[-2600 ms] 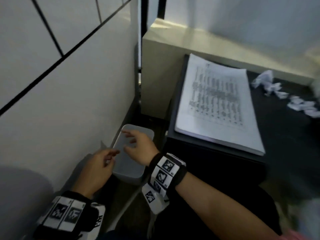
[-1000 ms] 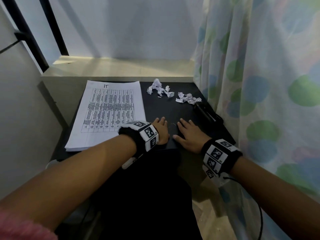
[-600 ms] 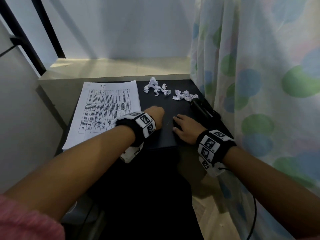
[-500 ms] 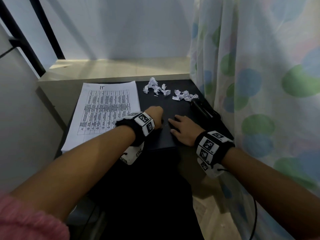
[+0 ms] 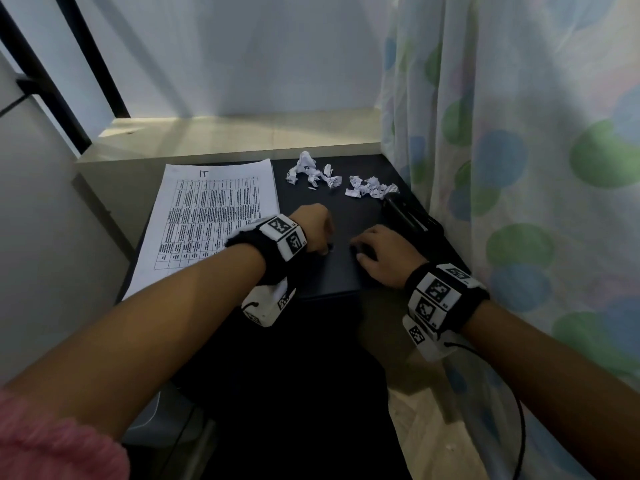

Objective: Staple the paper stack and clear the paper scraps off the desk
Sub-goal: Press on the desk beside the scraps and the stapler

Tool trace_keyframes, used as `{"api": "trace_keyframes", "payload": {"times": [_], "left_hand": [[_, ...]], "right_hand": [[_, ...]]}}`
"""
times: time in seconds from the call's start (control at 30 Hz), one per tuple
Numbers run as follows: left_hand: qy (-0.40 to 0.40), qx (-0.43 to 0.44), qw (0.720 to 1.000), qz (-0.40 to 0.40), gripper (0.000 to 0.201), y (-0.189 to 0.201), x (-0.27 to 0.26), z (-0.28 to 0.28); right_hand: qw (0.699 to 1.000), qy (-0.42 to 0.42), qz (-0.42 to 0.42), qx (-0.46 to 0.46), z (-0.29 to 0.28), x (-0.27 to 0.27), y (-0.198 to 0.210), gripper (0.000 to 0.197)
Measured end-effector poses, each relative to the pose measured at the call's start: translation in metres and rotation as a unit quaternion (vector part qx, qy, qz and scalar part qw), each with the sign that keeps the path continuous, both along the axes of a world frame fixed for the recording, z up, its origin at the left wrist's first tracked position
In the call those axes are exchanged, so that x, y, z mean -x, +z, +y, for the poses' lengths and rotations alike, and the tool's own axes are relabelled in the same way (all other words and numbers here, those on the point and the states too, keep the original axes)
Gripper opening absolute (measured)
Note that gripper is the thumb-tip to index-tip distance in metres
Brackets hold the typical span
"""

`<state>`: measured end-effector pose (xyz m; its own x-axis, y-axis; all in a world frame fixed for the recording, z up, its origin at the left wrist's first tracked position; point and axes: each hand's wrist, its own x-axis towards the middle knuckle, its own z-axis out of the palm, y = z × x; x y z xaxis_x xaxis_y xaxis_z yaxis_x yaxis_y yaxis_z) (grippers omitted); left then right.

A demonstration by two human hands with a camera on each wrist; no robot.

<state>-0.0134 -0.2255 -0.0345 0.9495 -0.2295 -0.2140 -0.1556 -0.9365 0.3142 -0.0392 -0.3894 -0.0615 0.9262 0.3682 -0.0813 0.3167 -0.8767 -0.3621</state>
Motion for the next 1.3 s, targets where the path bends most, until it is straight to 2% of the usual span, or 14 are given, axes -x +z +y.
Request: {"api": "trace_keyframes", "payload": {"times": [0.13, 0.27, 0.47, 0.77, 1.07, 1.3], "left_hand": [[-0.008, -0.005, 1.0, 0.004, 0.037, -0.003, 0.004, -0.001], [-0.014, 0.017, 1.0, 0.0, 0.039, -0.004, 0.006, -0.005], [-0.024, -0.032, 0.999, -0.02, 0.029, -0.009, 0.008, -0.01], [-0.012, -0.076, 0.995, -0.064, 0.024, -0.007, 0.026, -0.024], [-0.046, -0.131, 0.989, -0.048, 0.024, -0.004, 0.03, -0.029], [0.059, -0.07, 0.996, -0.003, 0.031, 0.001, 0.017, -0.02]], "right_hand": [[1.0, -0.005, 0.0, 0.013, -0.004, 0.001, 0.001, 0.038], [1.0, -0.006, 0.0, 0.007, -0.004, 0.001, 0.001, 0.037], [1.0, -0.006, -0.004, -0.002, -0.005, 0.001, 0.0, 0.037], [1.0, -0.01, -0.002, -0.004, -0.005, 0.008, 0.001, 0.039], [1.0, -0.013, -0.005, -0.004, -0.005, 0.011, 0.001, 0.04], [0.999, 0.012, 0.019, 0.027, -0.007, 0.009, 0.0, 0.044]]}}
